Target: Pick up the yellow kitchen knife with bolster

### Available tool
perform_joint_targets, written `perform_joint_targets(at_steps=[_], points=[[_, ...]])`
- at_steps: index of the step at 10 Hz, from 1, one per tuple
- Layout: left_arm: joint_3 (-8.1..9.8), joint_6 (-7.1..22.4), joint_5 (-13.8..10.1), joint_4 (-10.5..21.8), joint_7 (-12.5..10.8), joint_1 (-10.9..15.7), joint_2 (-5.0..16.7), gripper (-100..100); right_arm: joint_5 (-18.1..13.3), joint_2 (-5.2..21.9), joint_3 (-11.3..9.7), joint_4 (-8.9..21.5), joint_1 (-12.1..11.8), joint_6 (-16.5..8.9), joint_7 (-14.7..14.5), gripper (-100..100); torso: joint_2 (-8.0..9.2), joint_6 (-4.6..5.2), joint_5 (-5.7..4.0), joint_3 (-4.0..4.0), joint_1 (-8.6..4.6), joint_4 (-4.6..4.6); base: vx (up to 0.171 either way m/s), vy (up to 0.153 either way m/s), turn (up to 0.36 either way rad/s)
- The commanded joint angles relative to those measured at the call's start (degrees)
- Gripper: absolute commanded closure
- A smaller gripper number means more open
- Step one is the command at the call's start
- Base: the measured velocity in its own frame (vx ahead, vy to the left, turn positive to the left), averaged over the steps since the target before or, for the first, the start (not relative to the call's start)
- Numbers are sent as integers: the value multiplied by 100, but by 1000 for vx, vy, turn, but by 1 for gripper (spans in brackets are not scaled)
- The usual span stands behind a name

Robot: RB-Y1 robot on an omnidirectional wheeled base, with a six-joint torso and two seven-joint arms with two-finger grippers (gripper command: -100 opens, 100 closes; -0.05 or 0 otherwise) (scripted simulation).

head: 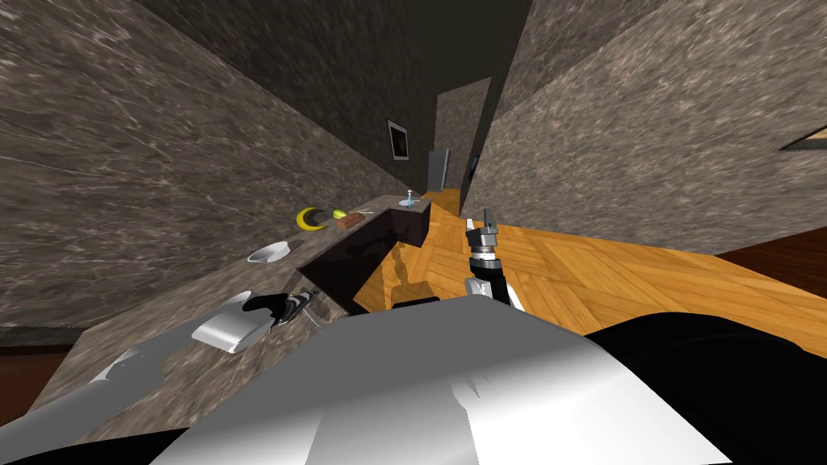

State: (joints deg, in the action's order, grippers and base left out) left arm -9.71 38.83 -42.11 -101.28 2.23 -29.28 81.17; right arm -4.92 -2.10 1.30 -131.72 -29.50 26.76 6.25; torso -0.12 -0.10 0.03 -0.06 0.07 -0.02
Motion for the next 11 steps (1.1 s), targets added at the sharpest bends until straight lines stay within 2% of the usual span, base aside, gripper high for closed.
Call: perform_joint_targets(at_steps=[1, 2, 6, 7, 8, 9, 10, 11], points=[[0, 0, 0, 0, 0, 0, 0, -100, 0, 0, 0, 0, 0, 0, 0, 0, 0, 0, 0, 0, 0, 0, 14, 11, -16], [-6, -8, 5, 12, 9, 4, -9, 100, 0, 0, 0, 0, 0, 0, 0, 0, 4, -1, -1, 2, -3, 1, 0, 0, 0], [-4, -5, 4, 12, 7, 3, -8, 100, 0, 0, 0, 0, 0, 0, 0, 0, 9, 1, -1, 5, -8, 2, 0, 1, 1], [-4, -6, 4, 12, 7, 3, -8, 0, 0, 0, 0, 0, 0, 0, 0, 0, 9, 1, -1, 5, -8, 2, 0, 0, 0], [53, 81, -133, -150, -26, 17, 187, 100, 0, 0, 0, 0, 0, 0, 0, 0, 9, 1, -1, 5, -8, 2, -27, -10, 116], [96, 130, -202, -252, -57, 7, 300, 100, 0, 0, 0, 0, 0, 0, 0, 0, 19, -4, -6, 11, -14, 4, -38, -22, 125], [54, 93, -166, -164, -18, 46, 221, 100, 0, -1, 0, 0, 0, 0, 0, 0, 26, -4, -5, 15, -20, 5, -16, -12, 21], [56, 106, -173, -174, -22, 48, 230, 0, 0, 0, 0, 0, 1, 0, 0, 0, 20, -1, -3, 12, -16, 4, 0, 0, 0]])
